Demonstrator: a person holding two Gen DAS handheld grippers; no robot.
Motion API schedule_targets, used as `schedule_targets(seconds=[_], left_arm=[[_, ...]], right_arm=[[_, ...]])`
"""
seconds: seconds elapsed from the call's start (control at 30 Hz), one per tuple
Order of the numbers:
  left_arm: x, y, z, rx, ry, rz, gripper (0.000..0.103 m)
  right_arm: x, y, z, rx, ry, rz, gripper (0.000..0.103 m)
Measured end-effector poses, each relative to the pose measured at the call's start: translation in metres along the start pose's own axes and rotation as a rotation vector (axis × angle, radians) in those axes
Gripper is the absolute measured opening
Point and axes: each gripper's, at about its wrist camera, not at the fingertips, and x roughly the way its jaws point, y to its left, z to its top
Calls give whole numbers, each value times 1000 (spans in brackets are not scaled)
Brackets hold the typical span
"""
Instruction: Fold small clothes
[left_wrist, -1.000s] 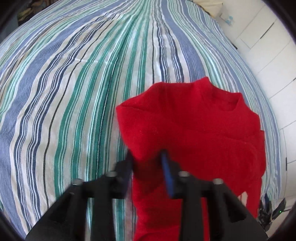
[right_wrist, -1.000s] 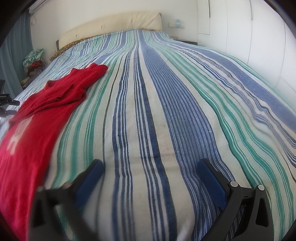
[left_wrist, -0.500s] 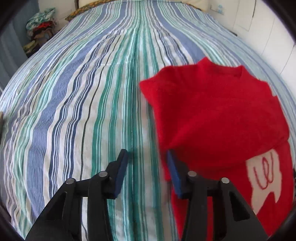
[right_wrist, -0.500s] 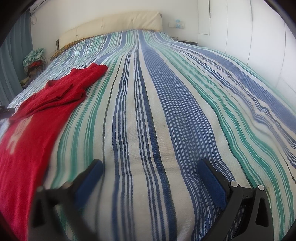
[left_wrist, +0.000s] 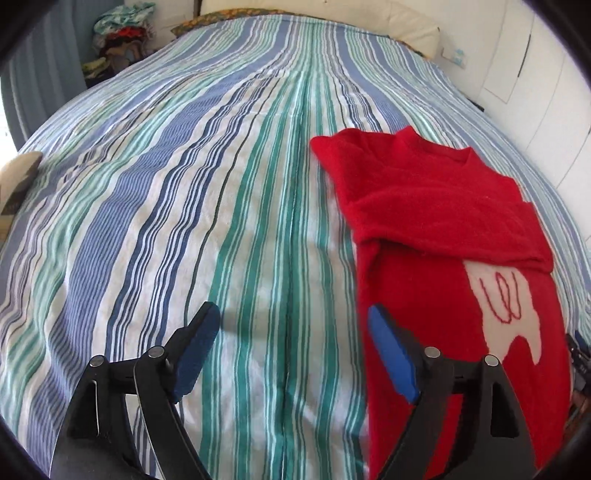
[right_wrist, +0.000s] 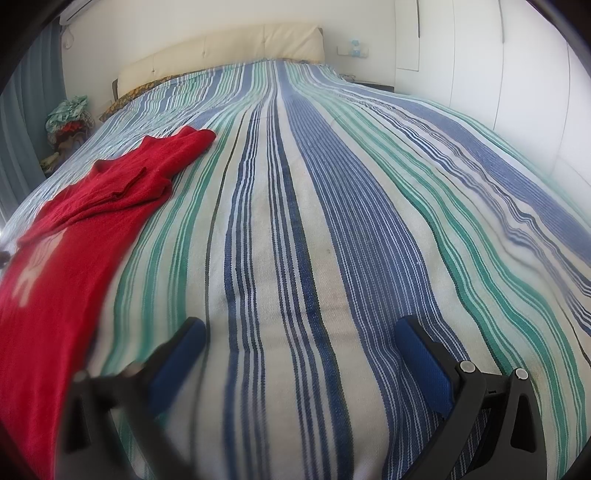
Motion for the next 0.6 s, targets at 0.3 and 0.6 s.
schedule_targets(seconds=[0.3,0.6], left_arm=[[0,38,-45,-196,-80,-8,96],[2,26,-48,-125,-72,41,101]], right_arm=[[1,2,0,-5,7,-13,101],[3,4,2,-10,11,-33,102]])
